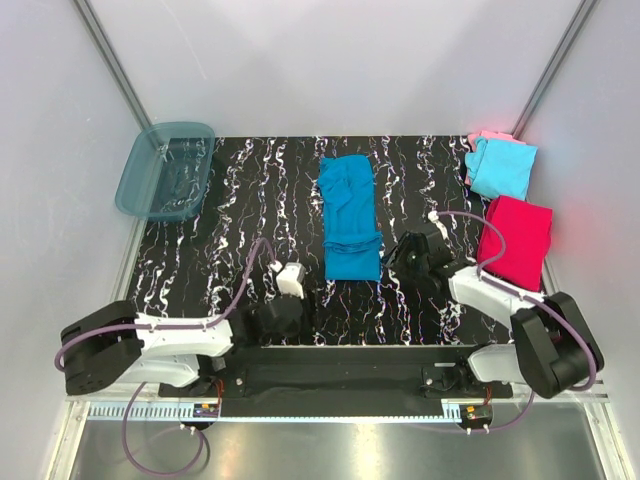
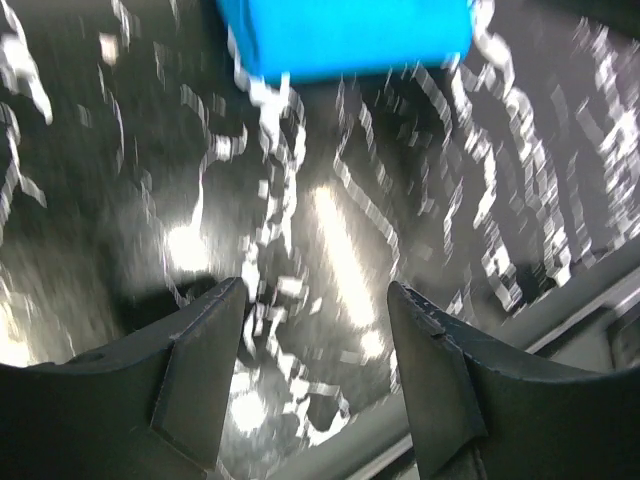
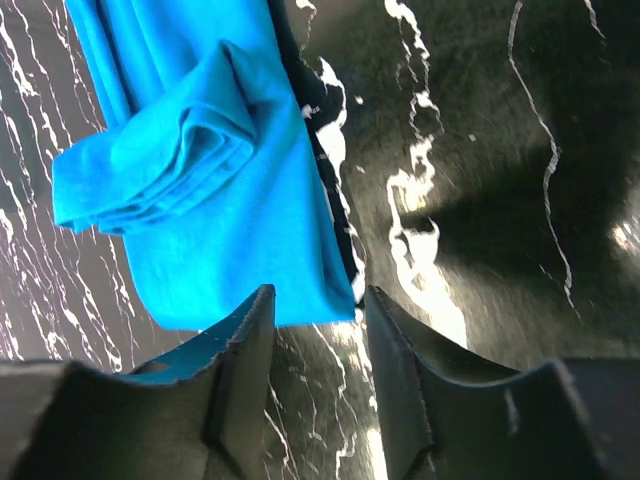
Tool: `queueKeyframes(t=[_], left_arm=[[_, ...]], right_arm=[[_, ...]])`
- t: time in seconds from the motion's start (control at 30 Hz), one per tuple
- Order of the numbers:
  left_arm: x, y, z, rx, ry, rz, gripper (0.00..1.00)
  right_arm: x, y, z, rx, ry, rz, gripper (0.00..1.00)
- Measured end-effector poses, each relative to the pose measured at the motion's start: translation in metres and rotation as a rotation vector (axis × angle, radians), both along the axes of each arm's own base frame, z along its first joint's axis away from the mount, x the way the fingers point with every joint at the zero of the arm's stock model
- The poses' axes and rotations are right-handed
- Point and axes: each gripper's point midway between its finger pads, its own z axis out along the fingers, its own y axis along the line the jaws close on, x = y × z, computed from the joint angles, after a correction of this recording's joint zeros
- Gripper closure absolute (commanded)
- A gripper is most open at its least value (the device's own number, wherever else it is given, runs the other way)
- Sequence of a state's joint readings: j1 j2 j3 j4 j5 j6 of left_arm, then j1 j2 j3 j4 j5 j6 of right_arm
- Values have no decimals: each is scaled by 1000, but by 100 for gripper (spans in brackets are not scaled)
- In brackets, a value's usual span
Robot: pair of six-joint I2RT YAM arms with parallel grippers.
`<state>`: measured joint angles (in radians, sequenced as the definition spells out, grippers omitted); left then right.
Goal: Fold and stack the t-shirts
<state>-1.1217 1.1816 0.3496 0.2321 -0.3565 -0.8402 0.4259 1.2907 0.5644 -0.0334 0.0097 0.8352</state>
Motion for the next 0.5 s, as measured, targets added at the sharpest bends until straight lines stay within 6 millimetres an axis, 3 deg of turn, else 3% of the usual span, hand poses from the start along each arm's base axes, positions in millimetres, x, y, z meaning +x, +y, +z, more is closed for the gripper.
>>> queueKeyframes(t=[0.2, 0.5], left_arm=[[-30, -12, -3, -9, -12, -36, 37], [-57, -18, -22, 47, -14, -65, 37]], right_arm=[[14, 7, -9, -2, 5, 1, 55], [47, 23, 1, 15, -31, 6, 58]])
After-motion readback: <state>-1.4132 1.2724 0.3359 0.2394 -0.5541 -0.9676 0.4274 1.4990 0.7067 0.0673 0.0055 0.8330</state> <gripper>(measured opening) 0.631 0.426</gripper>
